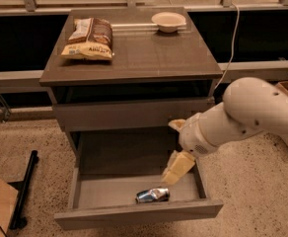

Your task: Pick redbull can from middle drawer and place on counter

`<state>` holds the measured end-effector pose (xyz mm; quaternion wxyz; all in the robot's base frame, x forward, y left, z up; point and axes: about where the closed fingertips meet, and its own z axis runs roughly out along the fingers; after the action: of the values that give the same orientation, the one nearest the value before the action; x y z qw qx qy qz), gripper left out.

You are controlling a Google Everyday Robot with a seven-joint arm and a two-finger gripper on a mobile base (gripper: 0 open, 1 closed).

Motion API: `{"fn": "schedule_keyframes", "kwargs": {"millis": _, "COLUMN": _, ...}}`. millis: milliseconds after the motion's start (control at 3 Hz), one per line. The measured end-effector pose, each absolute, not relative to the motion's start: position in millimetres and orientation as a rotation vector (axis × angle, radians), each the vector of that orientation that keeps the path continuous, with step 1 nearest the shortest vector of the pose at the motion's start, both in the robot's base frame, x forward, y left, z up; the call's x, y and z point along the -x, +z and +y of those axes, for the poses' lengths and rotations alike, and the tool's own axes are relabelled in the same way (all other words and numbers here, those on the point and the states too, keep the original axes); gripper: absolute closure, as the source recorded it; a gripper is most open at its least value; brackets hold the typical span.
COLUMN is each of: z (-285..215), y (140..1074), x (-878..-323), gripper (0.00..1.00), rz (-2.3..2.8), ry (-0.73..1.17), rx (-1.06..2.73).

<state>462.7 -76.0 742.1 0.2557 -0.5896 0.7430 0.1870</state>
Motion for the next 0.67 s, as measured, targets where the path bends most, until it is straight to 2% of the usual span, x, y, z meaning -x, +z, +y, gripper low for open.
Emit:
{"fn": "schedule_keyframes", "kwargs": {"millis": 333, "z": -54, "y": 693, "x": -473, "gripper": 0.00, "rz": 2.038, "ry": 0.524, "rx": 1.557}}
{"fn": "schedule_keyframes", "kwargs": {"millis": 667, "z": -53, "y": 644, "x": -487, "gripper": 0.00, "rz": 2.054, "ry": 0.537, "rx": 1.530}}
